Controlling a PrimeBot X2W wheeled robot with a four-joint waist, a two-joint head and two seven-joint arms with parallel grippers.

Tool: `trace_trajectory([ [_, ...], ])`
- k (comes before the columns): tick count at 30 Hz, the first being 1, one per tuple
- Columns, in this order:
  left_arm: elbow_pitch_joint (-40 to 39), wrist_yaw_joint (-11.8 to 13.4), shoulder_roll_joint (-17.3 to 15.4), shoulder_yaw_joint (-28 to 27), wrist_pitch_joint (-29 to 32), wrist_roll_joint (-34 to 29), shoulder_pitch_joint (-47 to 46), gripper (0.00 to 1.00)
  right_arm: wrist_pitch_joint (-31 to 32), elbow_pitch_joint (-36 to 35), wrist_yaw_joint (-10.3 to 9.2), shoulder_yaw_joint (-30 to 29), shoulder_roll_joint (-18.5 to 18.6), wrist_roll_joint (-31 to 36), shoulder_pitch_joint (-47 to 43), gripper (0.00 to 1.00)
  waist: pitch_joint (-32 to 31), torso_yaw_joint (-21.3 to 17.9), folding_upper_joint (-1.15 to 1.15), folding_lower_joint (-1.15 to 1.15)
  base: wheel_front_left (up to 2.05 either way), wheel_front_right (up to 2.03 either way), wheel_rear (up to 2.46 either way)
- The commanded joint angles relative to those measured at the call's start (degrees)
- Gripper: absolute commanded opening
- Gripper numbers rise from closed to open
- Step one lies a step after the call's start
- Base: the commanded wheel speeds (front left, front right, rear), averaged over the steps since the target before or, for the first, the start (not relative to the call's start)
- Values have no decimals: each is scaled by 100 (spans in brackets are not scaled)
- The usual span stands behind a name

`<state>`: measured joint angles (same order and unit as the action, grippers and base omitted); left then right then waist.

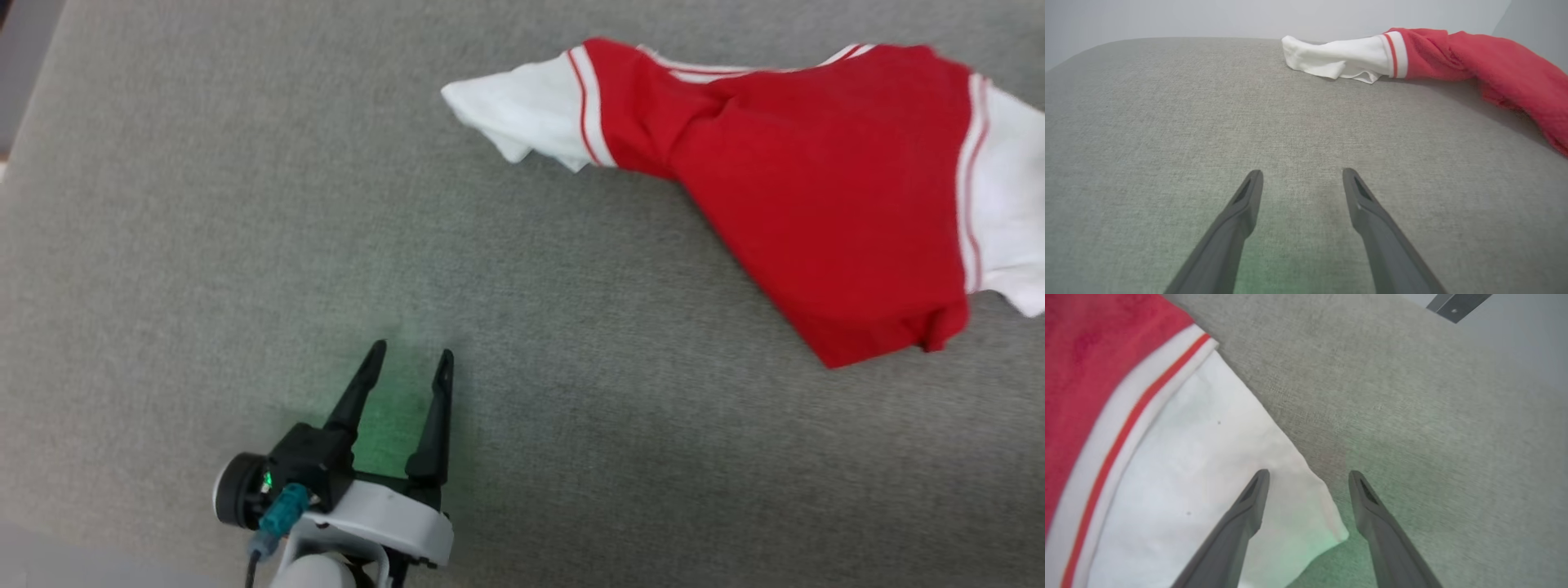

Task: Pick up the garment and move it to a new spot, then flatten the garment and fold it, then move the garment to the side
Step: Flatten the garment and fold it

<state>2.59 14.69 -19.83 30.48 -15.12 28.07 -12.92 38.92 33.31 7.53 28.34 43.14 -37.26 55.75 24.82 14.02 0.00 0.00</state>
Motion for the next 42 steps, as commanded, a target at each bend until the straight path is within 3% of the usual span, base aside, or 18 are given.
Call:
trace_trajectory([
  [1, 4, -60, 50, -85, -2, -73, -68, 100, 73, 82, -8, 152, 76, -118, 137, 100, 357, 297, 0, 0, 0, 0, 0],
  [7, -54, -160, 142, -327, -1, -251, -56, 100, 487, 308, -1, 846, -32, -666, 118, 100, 413, 253, 0, 0, 0, 0, 0],
  [8, -55, -169, 138, -347, -1, -272, -66, 100, 503, 330, 0, 938, -44, -720, 115, 92, 407, 241, 0, 0, 0, 0, 0],
  [9, -55, -185, 116, -358, -1, -317, -90, 100, 526, 345, 12, 1026, -49, -771, 122, 46, 400, 228, 0, 0, 0, 0, 0],
  [10, -63, -202, 100, -366, -2, -343, -123, 100, 523, 362, 15, 1103, -50, -808, 138, 29, 394, 213, 0, 0, 0, 0, 0],
  [11, -66, -215, 77, -376, -1, -364, -144, 100, 517, 387, 15, 1169, -61, -854, 144, 0, 382, 189, 0, 0, 0, 0, 0],
  [16, -208, -407, -173, -413, 114, -456, -554, 100, 342, 536, 8, 1365, -65, -1052, 314, 0, 354, 70, 0, 0, 0, 0, 0],
  [20, -378, -724, -485, -521, 457, -443, -1329, 100, 152, 579, 6, 1558, -160, -1140, 432, 0, 335, -48, 0, 0, 0, 0, 0],
  [23, -271, -1075, -697, -587, 838, -377, -2111, 100, 17, 560, 12, 1717, -255, -1225, 537, 0, 349, -185, 0, 0, 0, 0, 0],
  [26, 182, -1602, -793, -590, 1305, -81, -2968, 100, -78, 502, 13, 1897, -326, -1285, 657, 0, 412, -342, 0, 0, 0, 0, 0],
  [30, 1290, -2155, -647, -256, 2213, 646, -4015, 100, -159, 458, 13, 2146, -395, -1350, 873, 0, 556, -542, 0, 0, 0, 0, 0],
  [34, 2360, -2216, -836, 550, 3074, 1076, -5053, 100, -219, 464, 11, 2403, -497, -1396, 1059, 0, 729, -741, 0, 0, 0, 0, 0],
  [42, 3285, -2223, -1055, 1715, 4502, 2954, -6082, 100, -377, 568, -5, 2878, -684, -1530, 1358, 0, 975, -987, 0, 0, 0, 0, 0],
])
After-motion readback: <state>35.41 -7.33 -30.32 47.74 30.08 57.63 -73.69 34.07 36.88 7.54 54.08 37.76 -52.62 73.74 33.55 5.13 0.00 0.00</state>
